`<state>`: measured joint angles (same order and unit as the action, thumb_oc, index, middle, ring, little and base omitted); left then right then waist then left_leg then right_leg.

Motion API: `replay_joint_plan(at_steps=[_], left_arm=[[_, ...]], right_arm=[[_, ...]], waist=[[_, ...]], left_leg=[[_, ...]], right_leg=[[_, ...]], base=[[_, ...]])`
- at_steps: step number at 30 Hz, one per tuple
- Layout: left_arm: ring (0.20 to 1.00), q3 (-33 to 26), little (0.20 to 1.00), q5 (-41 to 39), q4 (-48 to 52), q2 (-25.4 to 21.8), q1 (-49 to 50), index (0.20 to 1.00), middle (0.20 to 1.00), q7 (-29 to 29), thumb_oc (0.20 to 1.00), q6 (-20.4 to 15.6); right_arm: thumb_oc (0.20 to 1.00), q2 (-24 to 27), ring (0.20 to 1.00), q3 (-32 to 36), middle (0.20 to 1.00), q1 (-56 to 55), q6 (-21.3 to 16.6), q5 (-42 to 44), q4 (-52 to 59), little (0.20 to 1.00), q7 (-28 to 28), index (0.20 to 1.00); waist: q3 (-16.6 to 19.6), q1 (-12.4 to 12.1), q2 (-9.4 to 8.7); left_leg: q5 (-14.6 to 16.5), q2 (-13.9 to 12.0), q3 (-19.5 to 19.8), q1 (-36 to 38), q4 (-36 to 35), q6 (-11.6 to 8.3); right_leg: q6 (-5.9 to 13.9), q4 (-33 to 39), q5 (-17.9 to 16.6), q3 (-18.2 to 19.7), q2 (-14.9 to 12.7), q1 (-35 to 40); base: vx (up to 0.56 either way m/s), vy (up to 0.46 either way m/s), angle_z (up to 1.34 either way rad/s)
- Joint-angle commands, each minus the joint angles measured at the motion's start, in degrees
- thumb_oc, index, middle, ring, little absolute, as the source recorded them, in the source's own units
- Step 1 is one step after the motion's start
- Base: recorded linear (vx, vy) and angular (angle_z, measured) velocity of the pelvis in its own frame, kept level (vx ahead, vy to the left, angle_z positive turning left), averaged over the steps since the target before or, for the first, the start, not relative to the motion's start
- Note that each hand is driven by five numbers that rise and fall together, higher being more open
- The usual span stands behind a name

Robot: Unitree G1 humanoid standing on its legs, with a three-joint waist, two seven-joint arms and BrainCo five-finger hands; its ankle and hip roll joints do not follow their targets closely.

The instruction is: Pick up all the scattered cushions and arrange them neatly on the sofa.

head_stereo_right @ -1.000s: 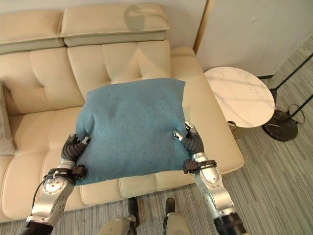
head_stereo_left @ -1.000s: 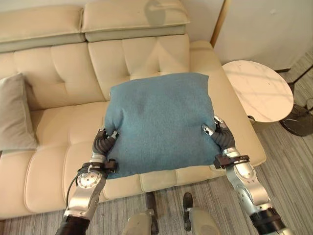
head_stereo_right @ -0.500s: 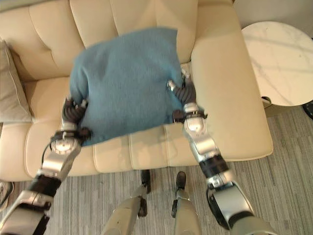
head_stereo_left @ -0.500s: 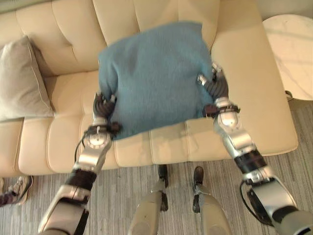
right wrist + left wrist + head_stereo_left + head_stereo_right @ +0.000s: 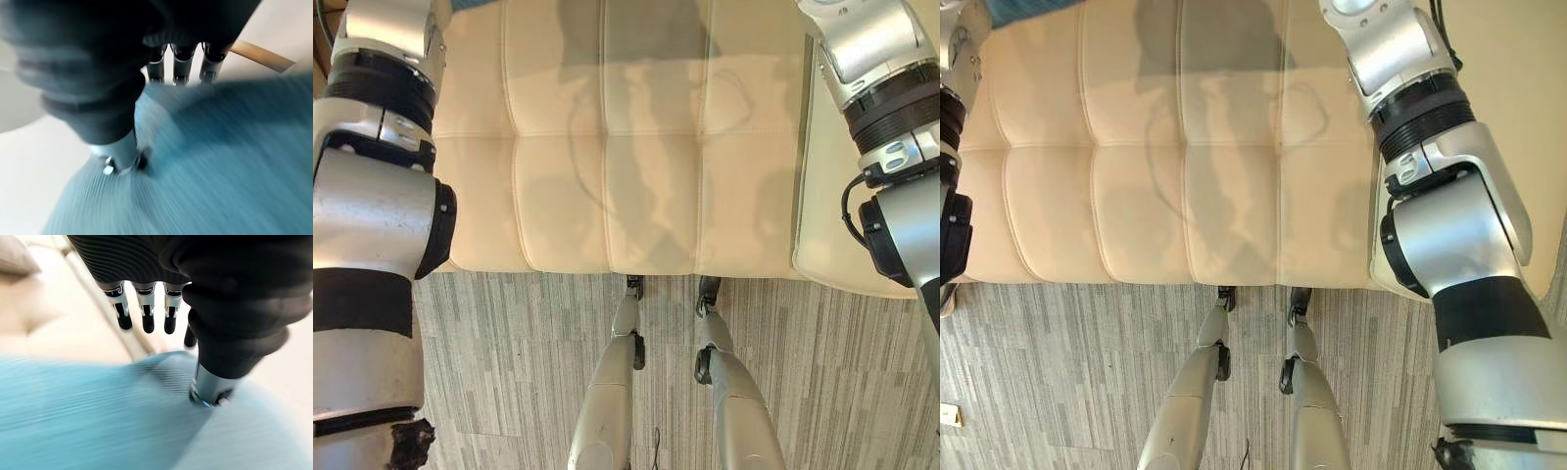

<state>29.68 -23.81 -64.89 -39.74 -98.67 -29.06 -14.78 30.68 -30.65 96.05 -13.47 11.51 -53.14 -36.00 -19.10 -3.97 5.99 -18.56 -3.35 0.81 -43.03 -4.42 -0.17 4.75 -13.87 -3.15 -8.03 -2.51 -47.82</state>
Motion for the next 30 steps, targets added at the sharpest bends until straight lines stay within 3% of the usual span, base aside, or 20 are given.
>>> replay_joint_plan(at_steps=[1, 7, 10, 14, 22, 25, 26, 28, 29, 30], left_arm=[[1.000, 3.6, 1.000, -2.4, 3.5, -2.2, 1.5, 1.000, 1.000, 2.8, 1.000, -3.9], [1.000, -2.4, 1.000, -2.5, 7.6, -2.4, 16.8, 1.000, 1.000, 5.3, 1.000, -2.7], [1.000, -8.8, 1.000, -2.3, 15.3, -1.3, 29.4, 1.000, 1.000, 5.6, 1.000, -3.0], [1.000, -15.0, 1.000, 0.1, 28.3, -2.8, 43.2, 1.000, 1.000, 7.2, 1.000, -4.2], [1.000, -25.2, 1.000, 7.2, 40.2, -4.5, 68.4, 1.000, 1.000, 12.9, 1.000, -2.6], [1.000, -30.9, 1.000, 8.4, 46.6, -1.2, 85.8, 1.000, 1.000, 18.9, 1.000, -2.0], [1.000, -30.9, 1.000, 8.4, 46.8, -1.2, 85.9, 1.000, 1.000, 18.9, 1.000, -1.9], [1.000, -33.2, 1.000, 9.7, 48.9, 2.9, 96.0, 1.000, 1.000, 22.4, 1.000, -0.7], [1.000, -34.9, 1.000, 8.6, 47.6, 7.3, 101.5, 1.000, 1.000, 23.8, 1.000, 0.6], [1.000, -34.9, 1.000, 8.6, 47.6, 7.3, 101.5, 1.000, 1.000, 23.8, 1.000, 0.6]], right_arm=[[1.000, -1.4, 1.000, 2.9, 1.000, -3.8, -3.6, 7.2, 4.5, 1.000, 3.2, 1.000], [1.000, -3.5, 1.000, 5.4, 1.000, -16.1, -1.9, 6.8, 9.3, 1.000, 8.1, 1.000], [1.000, -3.0, 1.000, 8.2, 1.000, -23.9, -1.4, 6.1, 14.4, 1.000, 9.9, 1.000], [1.000, 1.4, 1.000, 10.9, 1.000, -34.1, -0.6, 4.0, 24.2, 1.000, 14.0, 1.000], [1.000, 9.6, 1.000, 14.2, 1.000, -55.0, -0.2, -0.3, 41.7, 1.000, 25.0, 1.000], [1.000, 11.6, 1.000, 20.4, 1.000, -73.4, -0.9, -2.1, 50.4, 1.000, 30.8, 1.000], [1.000, 11.6, 1.000, 20.5, 1.000, -73.7, -0.9, -2.1, 50.6, 1.000, 30.8, 1.000], [1.000, 8.5, 1.000, 23.9, 1.000, -86.6, -0.5, -2.8, 52.1, 1.000, 34.4, 1.000], [1.000, 4.6, 1.000, 25.2, 1.000, -93.0, 0.1, -2.8, 49.7, 1.000, 36.1, 1.000], [1.000, 4.6, 1.000, 25.2, 1.000, -93.0, 0.1, -2.8, 49.7, 1.000, 36.1, 1.000]], waist=[[4.3, -0.6, -3.36], [3.7, 0.4, -3.81], [2.9, 1.0, -4.50], [2.3, 1.2, -5.38], [3.3, 1.6, -7.33], [5.1, 2.4, -8.25], [5.1, 2.4, -8.29], [6.6, 3.2, -8.89], [7.5, 4.0, -9.09], [7.6, 4.0, -9.12]], left_leg=[[9.8, 3.7, -1.8, 3.3, -0.6, -6.59], [9.5, 3.2, -2.4, 3.0, -0.6, -6.68], [9.8, 3.0, -2.6, 4.0, -0.6, -6.72], [10.1, 2.9, -2.9, 7.4, -0.6, -7.01], [11.3, 2.2, -4.3, 16.0, -0.6, -6.83], [13.0, 1.7, -5.2, 22.4, -0.6, -6.09], [12.8, 1.8, -5.2, 22.3, -0.6, -6.06], [14.3, 1.5, -5.9, 27.5, -0.6, -5.09], [15.3, 1.4, -6.3, 31.2, -0.6, -4.34], [15.1, 1.4, -6.3, 31.1, -0.6, -4.33]], right_leg=[[6.00, 18.9, -4.3, 2.4, -2.6, 9.2], [5.87, 18.9, -4.5, 2.4, -2.5, 8.6], [5.65, 18.9, -4.3, 2.2, -2.3, 9.4], [5.33, 18.9, -3.9, 1.6, -2.3, 12.6], [4.89, 18.9, -2.8, 0.4, -3.2, 21.3], [4.82, 18.9, -1.3, 0.3, -3.5, 27.7], [4.81, 18.9, -1.4, 0.2, -3.5, 27.6], [4.64, 18.9, 0.0, 0.2, -3.4, 32.8], [4.39, 18.2, 1.1, 0.5, -3.2, 36.0], [4.38, 18.3, 1.0, 0.5, -3.3, 36.0]], base=[[0.00, 0.016, 1.04], [-0.02, 0.026, -0.12], [-0.05, -0.001, -0.18], [-0.04, -0.020, 0.03], [-0.02, -0.021, -0.10], [0.08, 0.008, 0.09], [0.10, 0.014, 0.02], [0.11, 0.048, -0.17], [0.09, 0.069, -0.10], [0.06, 0.061, -0.08]])
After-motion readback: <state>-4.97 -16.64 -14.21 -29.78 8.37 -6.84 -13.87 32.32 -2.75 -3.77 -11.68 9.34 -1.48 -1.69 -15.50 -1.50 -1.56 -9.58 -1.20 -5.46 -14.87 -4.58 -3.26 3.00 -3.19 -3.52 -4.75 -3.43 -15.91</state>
